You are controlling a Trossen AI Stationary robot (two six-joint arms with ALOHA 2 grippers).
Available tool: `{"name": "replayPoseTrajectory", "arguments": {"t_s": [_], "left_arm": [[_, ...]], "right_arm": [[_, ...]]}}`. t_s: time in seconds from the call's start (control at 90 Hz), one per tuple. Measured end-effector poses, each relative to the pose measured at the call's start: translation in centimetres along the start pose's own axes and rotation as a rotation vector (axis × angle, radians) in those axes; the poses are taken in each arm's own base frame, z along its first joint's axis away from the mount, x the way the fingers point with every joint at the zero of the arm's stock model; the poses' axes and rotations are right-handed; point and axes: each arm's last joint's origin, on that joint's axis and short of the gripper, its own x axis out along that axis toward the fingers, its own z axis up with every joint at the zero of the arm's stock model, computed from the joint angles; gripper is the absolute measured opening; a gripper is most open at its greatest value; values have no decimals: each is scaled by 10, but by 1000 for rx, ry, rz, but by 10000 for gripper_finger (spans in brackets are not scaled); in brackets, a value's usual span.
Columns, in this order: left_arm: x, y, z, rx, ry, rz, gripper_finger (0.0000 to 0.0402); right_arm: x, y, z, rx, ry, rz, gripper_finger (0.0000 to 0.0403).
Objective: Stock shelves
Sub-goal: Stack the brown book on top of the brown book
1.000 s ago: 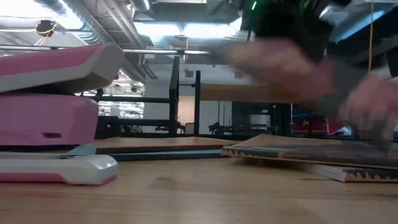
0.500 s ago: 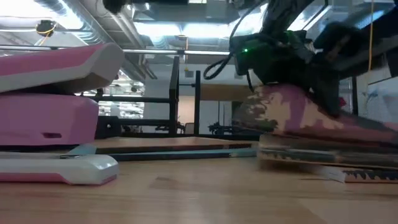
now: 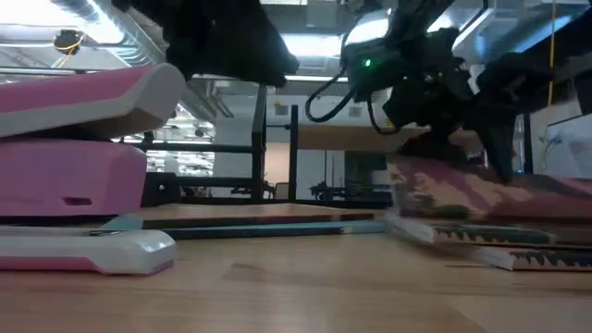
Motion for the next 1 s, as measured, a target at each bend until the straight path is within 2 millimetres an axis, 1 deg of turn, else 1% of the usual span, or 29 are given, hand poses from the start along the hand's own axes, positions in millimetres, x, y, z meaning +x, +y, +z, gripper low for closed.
{"name": "replayPoseTrajectory", "arguments": {"t_s": [0.1,0.278,0.433,0.556,0.667,0.789,0.878,0.956,1.0], "left_arm": [[6,3,-4,3,22,28,123],[13,14,-9,-56,74,93,123],[14,17,-10,-62,89,112,124],[13,19,-12,-50,105,122,123],[13,24,-17,-81,140,164,123],[15,41,-24,-129,198,286,123],[18,55,-27,-156,247,373,123],[21,63,-28,-172,299,403,117],[25,67,-29,-185,329,395,110]], "right_arm": [[-3,14,4,-54,-9,-44,185],[-10,36,9,-127,-57,-123,185],[-14,37,9,-83,-82,-151,186],[-17,34,5,-53,-78,-157,186],[-28,37,6,-62,-173,-189,186],[-40,52,24,-183,-388,-269,186],[-43,67,41,-297,-517,-351,186],[-38,76,57,-365,-619,-411,186],[-32,79,62,-384,-651,-430,186]]}}
